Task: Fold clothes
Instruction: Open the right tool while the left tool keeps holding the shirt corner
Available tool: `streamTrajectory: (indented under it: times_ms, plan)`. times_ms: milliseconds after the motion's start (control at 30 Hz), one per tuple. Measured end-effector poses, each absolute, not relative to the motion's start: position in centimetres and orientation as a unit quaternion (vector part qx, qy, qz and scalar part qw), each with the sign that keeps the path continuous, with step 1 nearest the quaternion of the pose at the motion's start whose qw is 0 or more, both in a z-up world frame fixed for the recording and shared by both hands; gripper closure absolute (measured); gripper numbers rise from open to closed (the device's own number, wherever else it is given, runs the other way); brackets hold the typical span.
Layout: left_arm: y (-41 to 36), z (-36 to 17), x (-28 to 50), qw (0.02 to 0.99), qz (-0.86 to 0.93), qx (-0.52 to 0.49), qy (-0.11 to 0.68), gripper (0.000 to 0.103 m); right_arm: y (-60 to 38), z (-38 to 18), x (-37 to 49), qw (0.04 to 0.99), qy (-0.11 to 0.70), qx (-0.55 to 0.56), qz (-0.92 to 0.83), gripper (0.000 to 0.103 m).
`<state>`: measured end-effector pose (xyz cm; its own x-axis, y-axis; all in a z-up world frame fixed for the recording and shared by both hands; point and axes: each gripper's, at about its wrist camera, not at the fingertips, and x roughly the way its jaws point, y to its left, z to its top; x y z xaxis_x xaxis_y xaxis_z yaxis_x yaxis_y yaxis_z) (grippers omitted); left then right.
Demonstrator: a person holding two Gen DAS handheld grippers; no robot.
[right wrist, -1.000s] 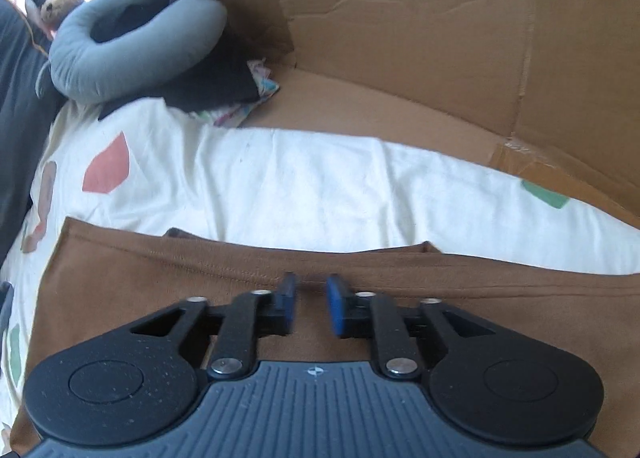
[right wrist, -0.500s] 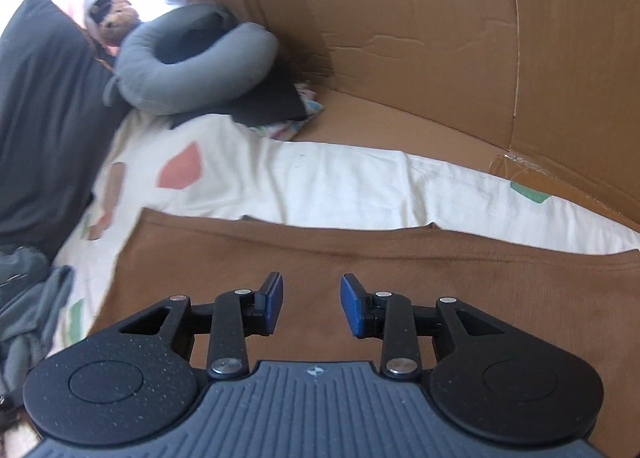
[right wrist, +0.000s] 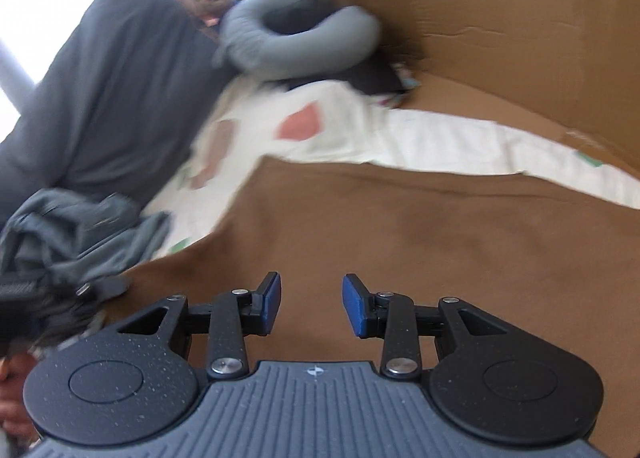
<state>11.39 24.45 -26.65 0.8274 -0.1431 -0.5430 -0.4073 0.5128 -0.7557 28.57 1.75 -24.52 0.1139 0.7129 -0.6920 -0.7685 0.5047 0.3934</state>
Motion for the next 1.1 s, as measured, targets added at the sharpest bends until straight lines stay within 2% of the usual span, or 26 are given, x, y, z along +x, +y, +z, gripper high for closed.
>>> streamTrajectory:
  times_ms: [200,267,533,933,1100]
  plan:
    - [23.8,-26.0,12.7,0.824,0.075,-0.481,0.289,0.095,3.6,-23.7,23.9,0.713,0.421,-0.063,0.557,0.06]
    - [23.6,-25.9,12.9,0.824,0.072,-0.481,0.291,0.095,3.9,-23.3,23.0,0.711,0.409,-0.069,0.568,0.053]
    - [23.3,-25.8,13.1,0.815,0.067,-0.497,0.29,0.095,6.1,-22.6,19.7,0.712,0.366,-0.108,0.59,0.049]
    - [24.0,-26.0,12.2,0.795,0.073,-0.541,0.266,0.095,10.4,-23.0,16.2,0.742,0.291,-0.183,0.576,0.049]
    - [24.0,-25.9,11.9,0.793,0.076,-0.546,0.259,0.095,11.6,-23.1,15.7,0.757,0.281,-0.207,0.552,0.058]
